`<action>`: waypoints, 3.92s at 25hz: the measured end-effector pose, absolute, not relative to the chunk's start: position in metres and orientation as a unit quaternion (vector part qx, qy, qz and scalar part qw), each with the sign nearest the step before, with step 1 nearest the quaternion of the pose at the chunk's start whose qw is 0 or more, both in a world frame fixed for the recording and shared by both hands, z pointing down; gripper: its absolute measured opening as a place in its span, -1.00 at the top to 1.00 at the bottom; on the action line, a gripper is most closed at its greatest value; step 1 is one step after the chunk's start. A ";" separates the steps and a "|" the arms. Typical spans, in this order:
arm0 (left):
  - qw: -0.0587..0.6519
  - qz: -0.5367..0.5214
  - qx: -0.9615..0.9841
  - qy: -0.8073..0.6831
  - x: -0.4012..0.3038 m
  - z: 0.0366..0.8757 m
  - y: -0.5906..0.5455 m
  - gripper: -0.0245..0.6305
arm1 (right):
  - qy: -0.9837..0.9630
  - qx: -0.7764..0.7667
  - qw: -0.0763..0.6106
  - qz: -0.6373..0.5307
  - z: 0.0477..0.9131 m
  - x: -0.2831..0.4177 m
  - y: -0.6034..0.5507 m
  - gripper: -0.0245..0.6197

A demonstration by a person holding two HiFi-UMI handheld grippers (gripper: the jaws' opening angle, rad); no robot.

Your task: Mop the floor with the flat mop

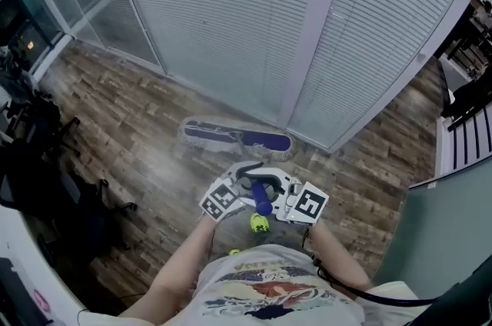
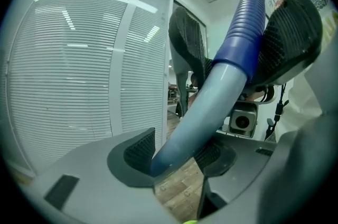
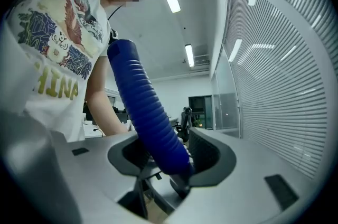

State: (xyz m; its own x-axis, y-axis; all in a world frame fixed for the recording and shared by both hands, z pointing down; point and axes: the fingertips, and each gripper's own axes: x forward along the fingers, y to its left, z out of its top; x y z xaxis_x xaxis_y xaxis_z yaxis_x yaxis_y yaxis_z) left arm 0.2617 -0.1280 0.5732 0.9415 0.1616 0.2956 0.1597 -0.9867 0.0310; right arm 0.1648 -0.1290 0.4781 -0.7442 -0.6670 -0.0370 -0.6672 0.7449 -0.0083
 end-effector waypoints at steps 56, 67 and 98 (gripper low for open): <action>0.014 0.185 0.982 0.030 -0.072 0.581 0.276 0.38 | 0.947 -0.311 0.080 -0.004 0.467 -0.164 0.285 0.23; 0.026 0.178 0.984 -0.005 -0.105 0.585 0.326 0.38 | 0.957 -0.279 0.077 0.000 0.470 -0.197 0.340 0.22; 0.039 0.156 0.987 -0.003 -0.053 0.580 0.023 0.36 | 0.964 -0.260 0.049 0.002 0.472 -0.148 0.039 0.22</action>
